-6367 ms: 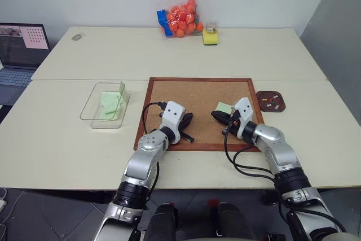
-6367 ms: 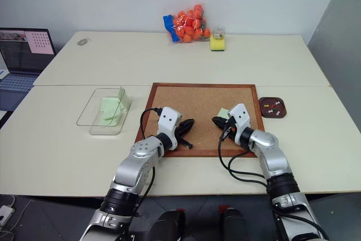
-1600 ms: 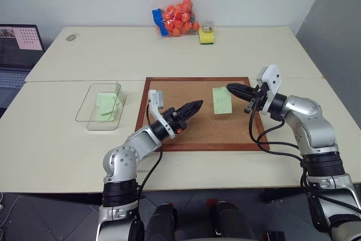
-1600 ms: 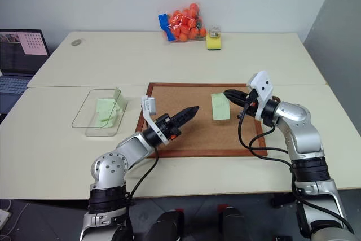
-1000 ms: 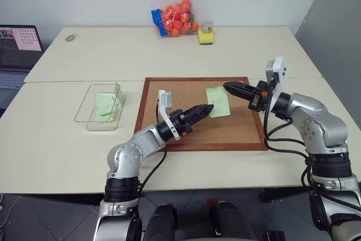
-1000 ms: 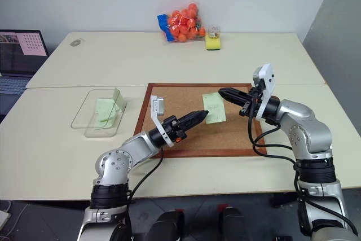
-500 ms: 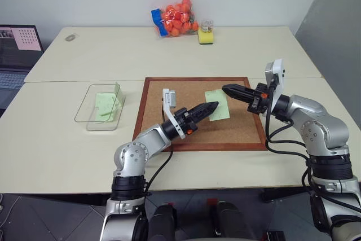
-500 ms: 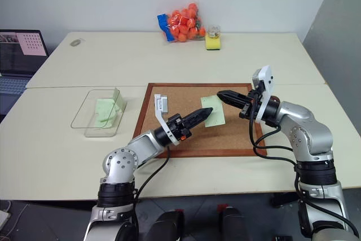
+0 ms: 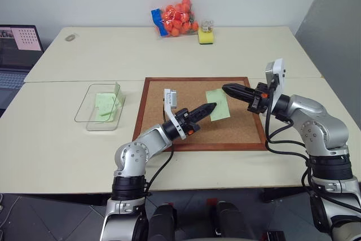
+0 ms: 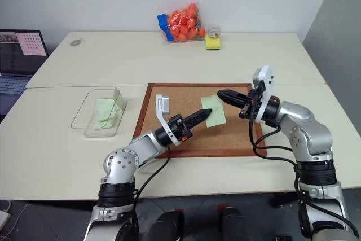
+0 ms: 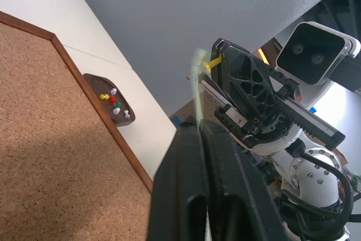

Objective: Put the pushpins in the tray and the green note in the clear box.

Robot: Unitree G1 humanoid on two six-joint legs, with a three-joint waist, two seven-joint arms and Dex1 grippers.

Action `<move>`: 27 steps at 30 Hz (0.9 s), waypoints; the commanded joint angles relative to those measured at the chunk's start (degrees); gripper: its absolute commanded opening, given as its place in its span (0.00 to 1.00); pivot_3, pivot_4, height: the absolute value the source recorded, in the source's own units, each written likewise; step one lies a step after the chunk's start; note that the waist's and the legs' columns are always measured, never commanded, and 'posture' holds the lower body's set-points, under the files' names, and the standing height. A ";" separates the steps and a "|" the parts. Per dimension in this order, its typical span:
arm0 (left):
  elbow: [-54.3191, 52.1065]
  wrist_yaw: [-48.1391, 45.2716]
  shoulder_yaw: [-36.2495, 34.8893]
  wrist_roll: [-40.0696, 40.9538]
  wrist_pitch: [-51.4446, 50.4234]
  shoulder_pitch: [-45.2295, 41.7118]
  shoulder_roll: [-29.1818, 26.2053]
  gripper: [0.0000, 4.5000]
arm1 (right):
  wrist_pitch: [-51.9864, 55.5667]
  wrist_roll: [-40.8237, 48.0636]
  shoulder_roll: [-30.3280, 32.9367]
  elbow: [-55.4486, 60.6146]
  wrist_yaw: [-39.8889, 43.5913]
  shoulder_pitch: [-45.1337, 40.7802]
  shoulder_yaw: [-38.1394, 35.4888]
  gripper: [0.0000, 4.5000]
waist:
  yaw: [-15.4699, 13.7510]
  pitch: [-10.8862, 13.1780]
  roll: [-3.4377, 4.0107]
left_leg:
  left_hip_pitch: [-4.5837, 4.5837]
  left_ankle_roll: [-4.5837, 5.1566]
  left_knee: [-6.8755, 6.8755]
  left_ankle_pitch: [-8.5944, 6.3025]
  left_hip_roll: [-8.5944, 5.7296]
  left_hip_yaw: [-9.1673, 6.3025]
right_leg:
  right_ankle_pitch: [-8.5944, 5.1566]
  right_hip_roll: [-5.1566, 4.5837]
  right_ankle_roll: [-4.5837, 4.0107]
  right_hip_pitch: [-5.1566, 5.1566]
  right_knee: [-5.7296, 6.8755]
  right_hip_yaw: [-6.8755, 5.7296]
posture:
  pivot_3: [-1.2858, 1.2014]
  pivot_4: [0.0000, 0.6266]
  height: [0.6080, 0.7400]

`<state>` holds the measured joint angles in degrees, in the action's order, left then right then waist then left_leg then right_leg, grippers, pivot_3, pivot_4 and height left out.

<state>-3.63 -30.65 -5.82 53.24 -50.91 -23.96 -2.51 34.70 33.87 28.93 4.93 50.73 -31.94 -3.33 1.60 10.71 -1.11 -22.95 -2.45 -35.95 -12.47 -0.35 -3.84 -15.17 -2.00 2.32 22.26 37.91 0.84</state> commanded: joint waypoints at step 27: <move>-0.55 7.93 -4.42 4.25 1.04 -0.41 4.83 0.01 | -3.85 -1.95 1.07 5.36 -2.15 -0.13 0.11 0.00 | -0.03 0.01 -0.02 | -0.02 0.00 0.01 0.00 -0.01 -0.01 | -0.01 0.01 0.02 0.00 -0.05 0.00 | 0.52 0.24 1.00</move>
<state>-2.88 -23.15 -10.53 56.36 -49.67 -23.79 2.37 34.21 33.86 29.01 7.47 48.18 -30.96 -3.37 1.58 10.72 -1.13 -22.98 -2.45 -35.95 -12.47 -0.36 -3.85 -15.18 -1.99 2.33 22.26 37.86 0.83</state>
